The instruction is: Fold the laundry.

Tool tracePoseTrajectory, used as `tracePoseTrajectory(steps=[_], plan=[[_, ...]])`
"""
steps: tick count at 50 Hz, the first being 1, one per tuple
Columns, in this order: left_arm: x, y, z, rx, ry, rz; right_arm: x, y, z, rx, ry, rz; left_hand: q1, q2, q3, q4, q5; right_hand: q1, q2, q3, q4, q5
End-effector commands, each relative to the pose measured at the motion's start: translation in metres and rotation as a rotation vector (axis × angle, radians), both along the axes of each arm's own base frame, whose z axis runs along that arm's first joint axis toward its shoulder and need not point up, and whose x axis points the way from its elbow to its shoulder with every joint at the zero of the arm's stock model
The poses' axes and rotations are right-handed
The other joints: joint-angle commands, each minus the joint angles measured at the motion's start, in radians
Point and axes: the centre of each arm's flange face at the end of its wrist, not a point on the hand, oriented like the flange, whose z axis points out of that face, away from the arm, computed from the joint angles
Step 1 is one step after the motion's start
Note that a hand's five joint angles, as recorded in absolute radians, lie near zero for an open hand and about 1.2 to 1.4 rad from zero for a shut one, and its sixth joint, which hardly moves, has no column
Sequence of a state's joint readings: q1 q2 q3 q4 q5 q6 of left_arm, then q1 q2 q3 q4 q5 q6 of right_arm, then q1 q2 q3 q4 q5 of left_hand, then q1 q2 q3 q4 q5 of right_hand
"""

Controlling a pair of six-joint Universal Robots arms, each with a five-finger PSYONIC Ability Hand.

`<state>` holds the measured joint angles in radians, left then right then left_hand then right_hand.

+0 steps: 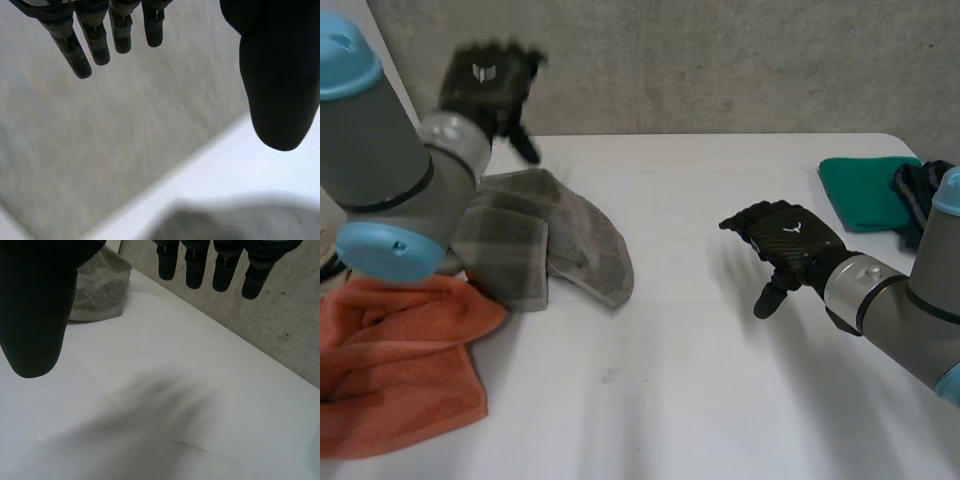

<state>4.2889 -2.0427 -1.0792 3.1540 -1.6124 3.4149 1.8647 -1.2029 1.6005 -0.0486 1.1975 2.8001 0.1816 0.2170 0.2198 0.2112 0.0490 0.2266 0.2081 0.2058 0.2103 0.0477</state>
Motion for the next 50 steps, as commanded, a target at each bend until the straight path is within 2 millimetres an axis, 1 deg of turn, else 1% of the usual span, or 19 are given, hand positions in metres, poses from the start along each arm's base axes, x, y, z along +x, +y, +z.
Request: tracePoseTrajectory(steps=[1, 5, 11, 13, 15, 16, 18, 19, 22, 23, 25, 26, 29, 30, 34, 38, 41, 45, 50], plan=[[0.035, -0.015, -0.078, 0.205, -0.170, 0.149, 0.003, 0.000, -0.006, 0.014, 0.002, 0.016, -0.007, -0.042, -0.045, -0.037, -0.049, -0.052, -0.034, -0.031, -0.036, -0.048], [0.043, -0.028, -0.105, 0.212, -0.172, 0.161, 0.005, 0.003, -0.011, 0.029, 0.009, 0.022, -0.004, -0.039, -0.042, -0.033, -0.046, -0.052, -0.034, -0.031, -0.036, -0.048], [0.047, -0.043, -0.131, 0.206, -0.161, 0.133, 0.005, 0.004, -0.019, 0.044, 0.025, 0.026, 0.266, 0.231, 0.228, 0.237, 0.224, -0.052, -0.034, -0.031, -0.036, -0.048], [0.046, -0.045, -0.134, 0.197, -0.151, 0.123, 0.005, 0.004, -0.020, 0.043, 0.032, 0.029, 0.603, 0.567, 0.565, 0.573, 0.561, -0.052, -0.034, -0.031, -0.036, -0.048], [0.046, -0.047, -0.128, 0.174, -0.139, 0.123, 0.005, 0.003, -0.021, 0.042, 0.037, 0.028, 1.037, 1.002, 0.999, 1.007, 0.995, -0.052, -0.034, -0.031, -0.036, -0.048], [0.045, -0.048, -0.118, 0.133, -0.122, 0.127, 0.006, 0.003, -0.020, 0.038, 0.039, 0.029, 1.213, 1.177, 1.175, 1.183, 1.171, -0.052, -0.034, -0.031, -0.036, -0.048], [0.044, -0.050, -0.100, 0.071, -0.096, 0.134, 0.006, 0.003, -0.020, 0.037, 0.039, 0.029, 1.215, 1.179, 1.176, 1.185, 1.173, -0.052, -0.034, -0.031, -0.036, -0.048], [0.041, -0.048, -0.079, -0.001, -0.066, 0.139, 0.006, 0.003, -0.020, 0.035, 0.039, 0.027, 1.215, 1.179, 1.176, 1.185, 1.173, -0.052, -0.034, -0.031, -0.036, -0.048], [0.034, -0.042, -0.039, -0.121, -0.003, 0.144, 0.006, 0.003, -0.019, 0.032, 0.038, 0.026, 1.215, 1.179, 1.176, 1.185, 1.173, -0.052, -0.034, -0.031, -0.036, -0.048], [0.028, -0.036, -0.010, -0.206, 0.047, 0.135, 0.005, 0.002, -0.018, 0.031, 0.038, 0.024, 1.215, 1.179, 1.176, 1.185, 1.173, -0.052, -0.034, -0.031, -0.036, -0.048], [0.022, -0.027, 0.020, -0.284, 0.097, 0.118, 0.005, 0.002, -0.018, 0.031, 0.038, 0.023, 1.215, 1.179, 1.176, 1.185, 1.173, -0.052, -0.034, -0.031, -0.036, -0.048], [0.015, -0.017, 0.045, -0.342, 0.140, 0.088, 0.004, 0.002, -0.018, 0.031, 0.038, 0.021, 1.215, 1.179, 1.176, 1.185, 1.173, -0.052, -0.034, -0.031, -0.036, -0.048], [0.001, 0.002, 0.081, -0.410, 0.208, 0.019, 0.003, -0.001, -0.017, 0.025, 0.033, 0.016, 1.215, 1.179, 1.176, 1.185, 1.173, -0.052, -0.034, -0.031, -0.036, -0.048], [-0.009, 0.018, 0.100, -0.428, 0.256, -0.036, 0.002, -0.002, -0.016, 0.022, 0.031, 0.009, 1.215, 1.179, 1.176, 1.185, 1.173, -0.052, -0.034, -0.031, -0.036, -0.048], [-0.030, 0.047, 0.133, -0.432, 0.376, -0.140, -0.001, -0.007, -0.012, 0.007, 0.011, -0.008, 1.215, 1.179, 1.176, 1.185, 1.173, -0.052, -0.034, -0.031, -0.036, -0.048], [-0.040, 0.058, 0.148, -0.397, 0.489, -0.179, -0.006, -0.014, -0.008, -0.001, -0.022, -0.046, 1.215, 1.179, 1.176, 1.185, 1.173, -0.052, -0.034, -0.031, -0.036, -0.048], [-0.047, 0.058, 0.142, -0.340, 0.539, -0.189, -0.009, -0.019, -0.005, -0.007, -0.044, -0.068, 1.215, 1.179, 1.176, 1.185, 1.173, -0.052, -0.034, -0.031, -0.036, -0.048], [-0.066, 0.067, 0.114, -0.184, 0.561, -0.223, -0.014, -0.026, -0.001, -0.015, -0.075, -0.098, 1.215, 1.179, 1.176, 1.185, 1.173, -0.052, -0.034, -0.031, -0.036, -0.048], [-0.082, 0.073, 0.042, 0.043, 0.480, -0.217, -0.019, -0.032, 0.001, -0.011, -0.092, -0.121, 1.215, 1.179, 1.176, 1.185, 1.173, -0.052, -0.034, -0.031, -0.036, -0.048]])
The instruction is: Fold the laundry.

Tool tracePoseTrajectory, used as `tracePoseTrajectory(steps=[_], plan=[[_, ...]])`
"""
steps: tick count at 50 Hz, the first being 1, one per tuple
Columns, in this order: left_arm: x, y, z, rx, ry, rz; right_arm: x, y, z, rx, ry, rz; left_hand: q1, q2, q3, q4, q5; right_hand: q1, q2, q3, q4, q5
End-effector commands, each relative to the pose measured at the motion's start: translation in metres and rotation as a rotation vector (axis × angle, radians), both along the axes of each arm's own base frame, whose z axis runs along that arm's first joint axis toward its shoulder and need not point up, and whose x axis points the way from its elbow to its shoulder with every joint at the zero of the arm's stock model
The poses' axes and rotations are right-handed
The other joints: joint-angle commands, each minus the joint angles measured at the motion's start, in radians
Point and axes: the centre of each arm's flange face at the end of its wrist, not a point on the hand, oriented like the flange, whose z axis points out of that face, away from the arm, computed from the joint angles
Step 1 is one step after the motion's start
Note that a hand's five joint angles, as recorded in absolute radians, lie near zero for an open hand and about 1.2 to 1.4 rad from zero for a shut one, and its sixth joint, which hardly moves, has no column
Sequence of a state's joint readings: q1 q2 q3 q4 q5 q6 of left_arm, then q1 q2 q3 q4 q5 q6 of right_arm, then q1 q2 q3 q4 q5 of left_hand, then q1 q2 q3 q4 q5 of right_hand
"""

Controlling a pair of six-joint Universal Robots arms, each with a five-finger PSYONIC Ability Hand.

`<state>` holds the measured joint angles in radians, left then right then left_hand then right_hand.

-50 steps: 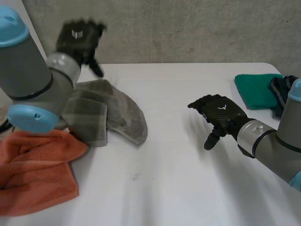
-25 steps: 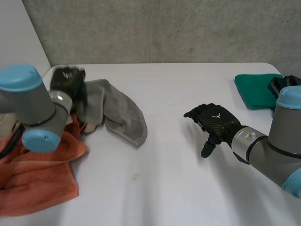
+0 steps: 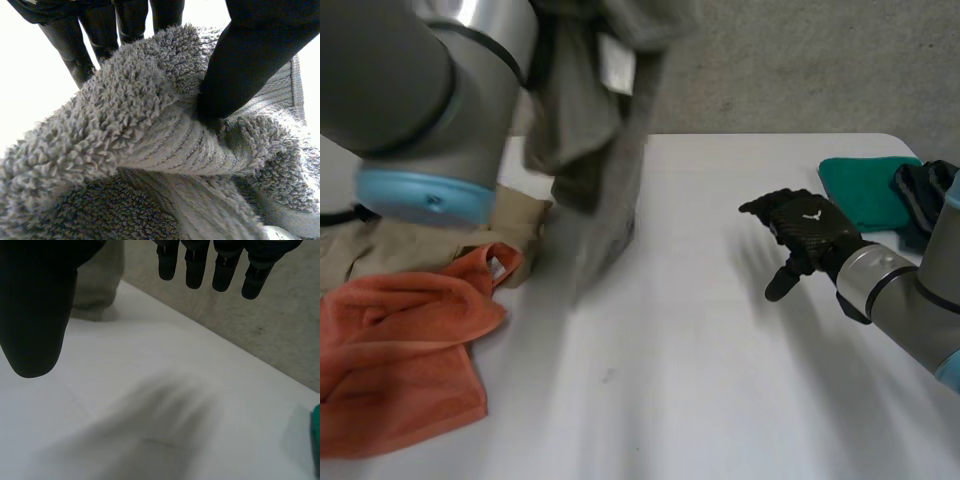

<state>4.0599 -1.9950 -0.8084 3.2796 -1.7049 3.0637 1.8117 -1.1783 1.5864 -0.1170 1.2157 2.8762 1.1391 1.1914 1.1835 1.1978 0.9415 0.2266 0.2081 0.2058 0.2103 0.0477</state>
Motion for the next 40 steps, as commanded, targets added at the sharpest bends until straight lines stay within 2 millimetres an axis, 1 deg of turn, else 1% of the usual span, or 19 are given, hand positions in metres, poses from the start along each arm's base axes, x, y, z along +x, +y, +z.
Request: tracePoseTrajectory(steps=[1, 2, 3, 6, 7, 9, 10, 11, 13, 14, 17, 18, 21, 22, 25, 28, 33, 37, 40], plan=[[-0.020, 0.007, -0.089, 0.266, -0.125, -0.055, -0.005, -0.008, 0.002, 0.002, -0.025, -0.028, 0.257, 0.205, 0.213, 0.198, 0.280, -0.052, -0.034, -0.031, -0.036, -0.048], [-0.019, 0.008, -0.100, 0.290, -0.143, -0.052, -0.005, -0.008, 0.002, 0.002, -0.025, -0.028, 0.257, 0.205, 0.213, 0.198, 0.280, -0.052, -0.034, -0.031, -0.036, -0.048], [-0.017, 0.009, -0.118, 0.332, -0.180, -0.041, -0.005, -0.009, 0.000, 0.005, -0.023, -0.028, 0.257, 0.205, 0.213, 0.198, 0.280, -0.052, -0.034, -0.031, -0.036, -0.048], [-0.010, 0.010, -0.143, 0.386, -0.226, -0.013, -0.004, -0.009, -0.003, 0.019, -0.022, -0.022, 0.257, 0.205, 0.213, 0.198, 0.280, -0.052, -0.034, -0.031, -0.036, -0.048], [-0.001, 0.007, -0.159, 0.422, -0.258, 0.018, -0.003, -0.008, -0.004, 0.024, -0.020, -0.017, 0.257, 0.205, 0.213, 0.198, 0.280, -0.052, -0.034, -0.031, -0.036, -0.048], [0.007, 0.008, -0.173, 0.455, -0.298, 0.041, -0.002, -0.008, -0.007, 0.037, -0.016, -0.014, 0.226, 0.173, 0.181, 0.167, 0.249, -0.052, -0.034, -0.031, -0.036, -0.048], [0.011, 0.009, -0.180, 0.473, -0.320, 0.052, -0.001, -0.007, -0.007, 0.044, -0.016, -0.012, 0.132, 0.080, 0.088, 0.073, 0.155, -0.052, -0.034, -0.031, -0.036, -0.048], [0.020, 0.012, -0.191, 0.501, -0.361, 0.066, 0.001, -0.006, -0.009, 0.061, -0.015, -0.007, -0.061, -0.113, -0.105, -0.119, -0.038, -0.052, -0.034, -0.031, -0.036, -0.048], [0.028, 0.017, -0.200, 0.522, -0.403, 0.079, 0.003, -0.006, -0.010, 0.075, -0.013, -0.003, -0.220, -0.273, -0.265, -0.279, -0.197, -0.052, -0.034, -0.031, -0.036, -0.048], [0.035, 0.023, -0.205, 0.532, -0.446, 0.084, 0.005, -0.006, -0.011, 0.091, -0.010, 0.002, -0.372, -0.425, -0.417, -0.431, -0.349, -0.052, -0.034, -0.031, -0.036, -0.048], [0.047, 0.029, -0.208, 0.528, -0.501, 0.106, 0.009, -0.005, -0.012, 0.124, -0.009, 0.011, -0.593, -0.646, -0.638, -0.652, -0.570, -0.052, -0.034, -0.031, -0.036, -0.048], [0.055, 0.030, -0.205, 0.506, -0.529, 0.126, 0.012, -0.004, -0.012, 0.160, -0.016, 0.015, -0.687, -0.739, -0.731, -0.746, -0.664, -0.052, -0.034, -0.031, -0.036, -0.048], [0.065, 0.034, -0.200, 0.468, -0.574, 0.155, 0.016, -0.002, -0.015, 0.218, -0.030, 0.018, -0.796, -0.848, -0.840, -0.855, -0.773, -0.052, -0.034, -0.031, -0.036, -0.048], [0.070, 0.037, -0.196, 0.444, -0.592, 0.161, 0.020, 0.001, -0.016, 0.250, -0.037, 0.028, -0.872, -0.924, -0.916, -0.931, -0.849, -0.052, -0.034, -0.031, -0.036, -0.048], [0.076, 0.045, -0.190, 0.413, -0.620, 0.175, 0.029, 0.004, -0.020, 0.265, -0.043, 0.057, -0.960, -1.013, -1.005, -1.019, -0.937, -0.052, -0.034, -0.031, -0.036, -0.048], [0.077, 0.052, -0.189, 0.409, -0.623, 0.163, 0.042, 0.008, -0.024, 0.251, -0.036, 0.095, -0.964, -1.016, -1.008, -1.023, -0.941, -0.052, -0.034, -0.031, -0.036, -0.048], [0.067, 0.064, -0.197, 0.411, -0.628, 0.120, 0.065, 0.004, -0.034, 0.177, -0.031, 0.119, -0.964, -1.016, -1.008, -1.023, -0.941, -0.052, -0.034, -0.031, -0.036, -0.048], [0.060, 0.054, -0.210, 0.421, -0.637, 0.127, 0.082, 0.000, -0.041, 0.128, -0.030, 0.119, -0.917, -0.969, -0.962, -0.976, -0.894, -0.052, -0.034, -0.031, -0.036, -0.048], [0.059, 0.045, -0.220, 0.443, -0.652, 0.151, 0.089, -0.001, -0.048, 0.119, -0.024, 0.114, -0.893, -0.946, -0.938, -0.952, -0.870, -0.052, -0.034, -0.031, -0.036, -0.048]])
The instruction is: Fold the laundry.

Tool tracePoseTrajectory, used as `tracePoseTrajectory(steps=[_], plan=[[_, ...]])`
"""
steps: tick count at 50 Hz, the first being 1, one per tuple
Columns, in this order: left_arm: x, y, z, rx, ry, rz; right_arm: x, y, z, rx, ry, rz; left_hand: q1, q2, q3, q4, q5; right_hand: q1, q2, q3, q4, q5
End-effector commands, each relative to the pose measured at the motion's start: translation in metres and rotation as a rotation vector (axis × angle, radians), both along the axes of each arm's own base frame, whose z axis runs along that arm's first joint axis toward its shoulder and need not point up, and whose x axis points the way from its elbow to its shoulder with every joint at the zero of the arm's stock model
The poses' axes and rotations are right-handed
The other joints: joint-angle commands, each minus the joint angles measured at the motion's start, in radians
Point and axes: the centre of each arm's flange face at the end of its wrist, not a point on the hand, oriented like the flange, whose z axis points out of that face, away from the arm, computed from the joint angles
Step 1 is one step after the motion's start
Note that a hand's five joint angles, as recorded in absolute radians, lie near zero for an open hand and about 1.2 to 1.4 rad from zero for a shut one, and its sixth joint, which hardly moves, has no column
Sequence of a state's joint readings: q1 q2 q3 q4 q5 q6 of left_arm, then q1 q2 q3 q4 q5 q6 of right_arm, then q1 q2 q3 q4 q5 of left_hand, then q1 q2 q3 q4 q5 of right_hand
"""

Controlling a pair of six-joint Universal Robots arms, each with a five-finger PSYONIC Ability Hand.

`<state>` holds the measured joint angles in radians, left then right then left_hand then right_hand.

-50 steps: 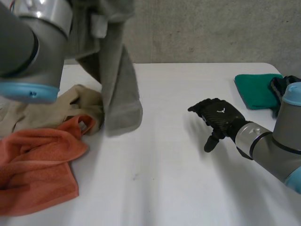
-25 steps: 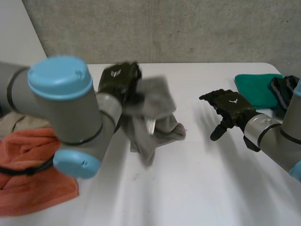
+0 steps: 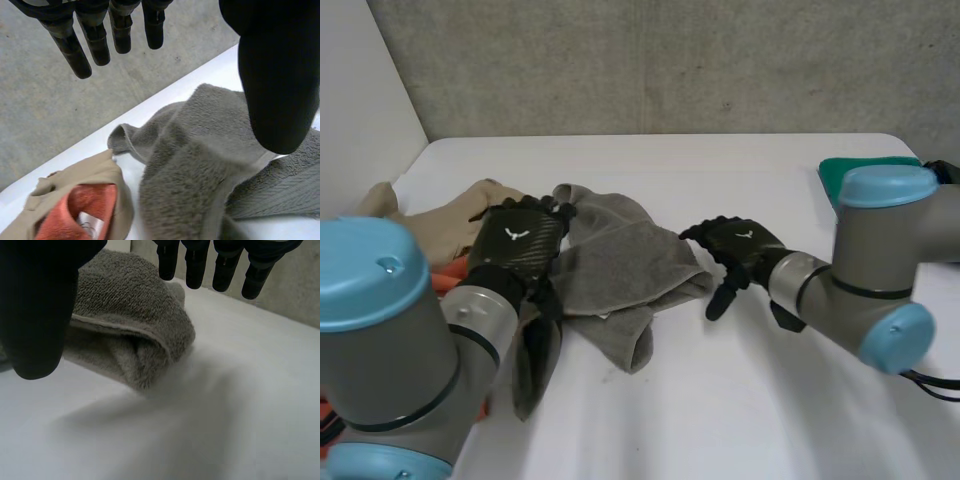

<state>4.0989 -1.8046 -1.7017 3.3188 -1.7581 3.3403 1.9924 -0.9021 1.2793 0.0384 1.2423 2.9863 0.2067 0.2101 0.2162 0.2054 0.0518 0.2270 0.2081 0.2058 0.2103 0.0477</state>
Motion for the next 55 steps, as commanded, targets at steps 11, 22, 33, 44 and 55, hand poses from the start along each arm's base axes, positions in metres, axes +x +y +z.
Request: tracePoseTrajectory(steps=[11, 22, 33, 44, 55], plan=[[0.006, -0.045, -0.056, 0.100, -0.071, 0.194, 0.041, -0.012, -0.043, -0.132, 0.031, -0.030, 0.206, 0.203, 0.197, 0.208, 0.187, 0.179, 0.198, 0.200, 0.196, 0.184], [0.013, -0.049, -0.049, 0.173, -0.015, 0.232, 0.032, -0.035, -0.009, -0.292, -0.044, -0.130, 1.190, 1.186, 1.180, 1.191, 1.170, 1.169, 1.188, 1.190, 1.186, 1.174], [0.010, -0.042, 0.097, -0.190, 0.173, 0.110, -0.018, -0.049, 0.141, -0.558, -0.193, -0.204, 1.190, 1.186, 1.180, 1.191, 1.170, 1.169, 1.188, 1.190, 1.186, 1.174], [0.011, -0.008, 0.170, -0.307, 0.241, -0.064, -0.072, -0.026, 0.224, -0.582, -0.088, -0.111, 1.190, 1.186, 1.180, 1.191, 1.170, 1.169, 1.188, 1.190, 1.186, 1.174], [-0.008, -0.069, 0.069, -0.062, 0.088, -0.028, -0.073, -0.056, 0.147, -0.449, 0.110, -0.105, 1.190, 1.186, 1.180, 1.191, 1.170, 1.169, 1.188, 1.190, 1.186, 1.174]])
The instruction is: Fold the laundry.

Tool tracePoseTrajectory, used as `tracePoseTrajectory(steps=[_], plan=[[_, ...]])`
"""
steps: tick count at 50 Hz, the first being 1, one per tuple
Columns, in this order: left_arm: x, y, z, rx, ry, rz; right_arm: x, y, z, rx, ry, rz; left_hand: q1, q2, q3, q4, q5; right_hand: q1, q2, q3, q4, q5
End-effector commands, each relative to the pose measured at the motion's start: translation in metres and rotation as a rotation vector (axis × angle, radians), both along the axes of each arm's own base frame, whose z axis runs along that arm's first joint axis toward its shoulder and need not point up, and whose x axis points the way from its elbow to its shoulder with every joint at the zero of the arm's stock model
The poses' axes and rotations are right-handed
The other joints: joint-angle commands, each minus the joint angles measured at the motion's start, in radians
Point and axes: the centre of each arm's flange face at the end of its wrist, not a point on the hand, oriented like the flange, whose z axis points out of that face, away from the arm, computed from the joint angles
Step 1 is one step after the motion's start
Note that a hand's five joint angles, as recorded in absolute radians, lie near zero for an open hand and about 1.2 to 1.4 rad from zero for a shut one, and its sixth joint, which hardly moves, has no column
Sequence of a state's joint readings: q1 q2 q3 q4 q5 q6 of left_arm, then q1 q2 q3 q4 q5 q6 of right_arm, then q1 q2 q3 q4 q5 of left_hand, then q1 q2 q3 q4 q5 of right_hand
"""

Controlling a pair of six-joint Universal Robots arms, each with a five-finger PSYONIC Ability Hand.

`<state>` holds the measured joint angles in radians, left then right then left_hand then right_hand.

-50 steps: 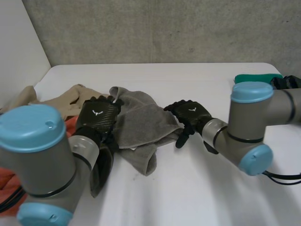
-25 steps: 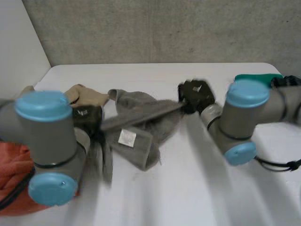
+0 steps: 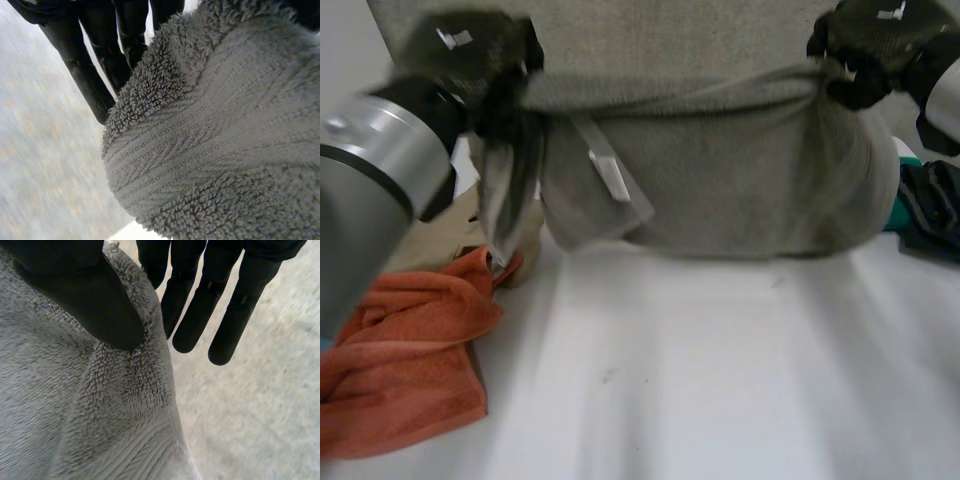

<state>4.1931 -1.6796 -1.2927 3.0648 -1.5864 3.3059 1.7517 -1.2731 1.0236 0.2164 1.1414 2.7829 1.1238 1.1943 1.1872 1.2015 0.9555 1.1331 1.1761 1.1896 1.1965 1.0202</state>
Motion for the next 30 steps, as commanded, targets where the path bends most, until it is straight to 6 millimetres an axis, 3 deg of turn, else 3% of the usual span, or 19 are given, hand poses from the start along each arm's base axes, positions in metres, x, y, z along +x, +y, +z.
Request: tracePoseTrajectory(steps=[1, 2, 6, 9, 10, 12, 13, 14, 17, 20, 23, 26, 30], plan=[[-0.012, -0.052, -0.080, 0.158, -0.106, 0.051, 0.003, -0.026, -0.065, 0.116, 0.100, -0.041, 0.272, 0.202, 0.209, 0.195, 0.266, 0.263, 0.220, 0.207, 0.200, 0.202], [-0.016, -0.068, -0.094, 0.157, -0.111, 0.059, 0.004, -0.035, -0.079, 0.133, 0.108, -0.053, 0.272, 0.202, 0.209, 0.195, 0.266, 0.263, 0.220, 0.207, 0.200, 0.202], [-0.032, -0.103, -0.108, 0.069, -0.087, 0.032, 0.015, -0.060, -0.099, 0.091, 0.085, -0.099, 0.272, 0.202, 0.209, 0.195, 0.266, 0.263, 0.220, 0.207, 0.200, 0.202], [-0.043, -0.120, -0.097, -0.041, -0.041, 0.000, 0.020, -0.080, -0.093, -0.017, 0.029, -0.143, 0.272, 0.202, 0.209, 0.195, 0.266, 0.263, 0.220, 0.207, 0.200, 0.202], [-0.047, -0.128, -0.077, -0.140, 0.003, -0.011, 0.021, -0.091, -0.078, -0.111, -0.028, -0.173, 0.272, 0.202, 0.209, 0.195, 0.266, 0.263, 0.220, 0.207, 0.200, 0.202], [-0.050, -0.134, -0.055, -0.237, 0.050, -0.012, 0.021, -0.098, -0.061, -0.207, -0.096, -0.194, 0.272, 0.202, 0.209, 0.195, 0.266, 0.263, 0.220, 0.207, 0.200, 0.202], [-0.051, -0.137, -0.030, -0.334, 0.105, -0.003, 0.021, -0.103, -0.040, -0.311, -0.181, -0.198, 0.272, 0.202, 0.209, 0.195, 0.266, 0.263, 0.220, 0.207, 0.200, 0.202], [-0.050, -0.138, -0.017, -0.379, 0.135, 0.004, 0.020, -0.103, -0.030, -0.351, -0.213, -0.195, 0.272, 0.202, 0.209, 0.195, 0.266, 0.263, 0.220, 0.207, 0.200, 0.202], [-0.047, -0.132, 0.015, -0.466, 0.216, 0.015, 0.020, -0.097, 0.009, -0.510, -0.335, -0.152, 0.272, 0.202, 0.209, 0.195, 0.266, 0.263, 0.220, 0.207, 0.200, 0.202], [-0.046, -0.120, 0.030, -0.481, 0.227, -0.008, 0.018, -0.088, 0.025, -0.559, -0.359, -0.116, 0.272, 0.202, 0.209, 0.195, 0.266, 0.263, 0.220, 0.207, 0.200, 0.202], [-0.046, -0.111, 0.029, -0.462, 0.205, -0.040, 0.020, -0.081, 0.025, -0.543, -0.333, -0.091, 0.272, 0.202, 0.209, 0.195, 0.266, 0.263, 0.220, 0.207, 0.200, 0.202], [-0.045, -0.101, 0.013, -0.398, 0.156, -0.080, 0.018, -0.073, 0.013, -0.496, -0.274, -0.083, 0.272, 0.202, 0.209, 0.195, 0.266, 0.263, 0.220, 0.207, 0.200, 0.202], [-0.039, -0.092, -0.027, -0.274, 0.083, -0.106, 0.014, -0.062, -0.019, -0.389, -0.172, -0.078, 0.272, 0.202, 0.209, 0.195, 0.266, 0.263, 0.220, 0.207, 0.200, 0.202]])
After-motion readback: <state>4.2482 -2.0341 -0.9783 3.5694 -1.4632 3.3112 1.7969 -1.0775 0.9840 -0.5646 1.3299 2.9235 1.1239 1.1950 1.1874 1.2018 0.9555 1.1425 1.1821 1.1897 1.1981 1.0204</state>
